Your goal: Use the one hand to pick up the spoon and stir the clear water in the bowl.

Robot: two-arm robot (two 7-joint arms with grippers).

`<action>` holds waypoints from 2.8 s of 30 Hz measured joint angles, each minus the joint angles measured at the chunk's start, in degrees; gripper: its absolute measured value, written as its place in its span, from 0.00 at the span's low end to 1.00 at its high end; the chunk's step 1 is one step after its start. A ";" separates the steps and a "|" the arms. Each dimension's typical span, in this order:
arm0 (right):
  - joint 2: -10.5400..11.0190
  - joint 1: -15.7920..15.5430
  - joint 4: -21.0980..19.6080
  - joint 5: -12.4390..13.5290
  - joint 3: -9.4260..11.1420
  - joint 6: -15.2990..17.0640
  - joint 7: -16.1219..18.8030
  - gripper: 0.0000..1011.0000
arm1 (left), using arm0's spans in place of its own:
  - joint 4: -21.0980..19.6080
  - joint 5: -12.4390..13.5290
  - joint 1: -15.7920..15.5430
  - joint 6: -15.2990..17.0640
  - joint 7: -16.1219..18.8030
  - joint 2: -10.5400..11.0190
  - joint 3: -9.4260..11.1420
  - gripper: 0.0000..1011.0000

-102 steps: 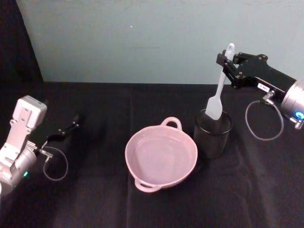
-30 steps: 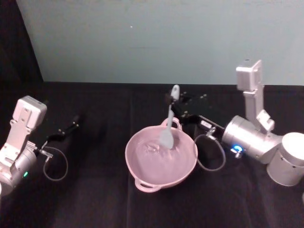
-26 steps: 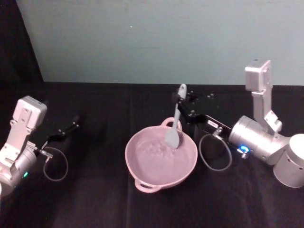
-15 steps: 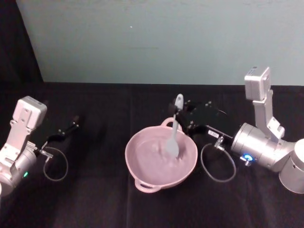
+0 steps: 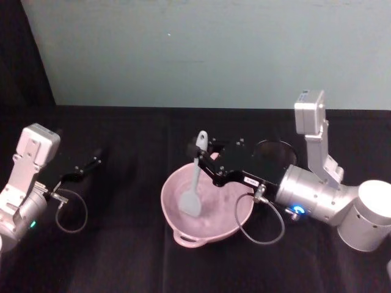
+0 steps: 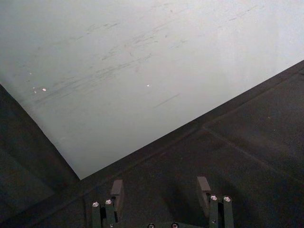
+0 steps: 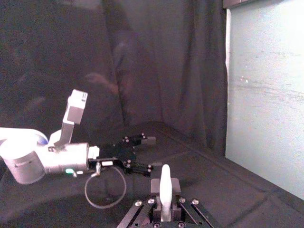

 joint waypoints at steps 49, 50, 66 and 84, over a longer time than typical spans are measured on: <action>-2.43 -2.41 -1.09 -0.31 1.70 0.30 -4.34 0.11 | 0.00 0.00 0.00 0.00 0.00 0.00 0.00 0.99; -2.43 -2.41 -1.09 -0.31 1.70 0.30 -4.34 0.11 | 0.00 0.00 0.00 0.00 0.00 0.00 0.00 0.99; -5.40 0.81 6.84 1.40 2.96 -0.80 -6.94 0.11 | 0.00 0.00 0.00 0.00 0.00 0.00 0.00 0.99; -1.45 -1.59 3.13 -0.60 5.86 -1.12 -7.27 0.11 | 0.00 0.00 0.00 0.00 0.00 0.00 0.00 0.99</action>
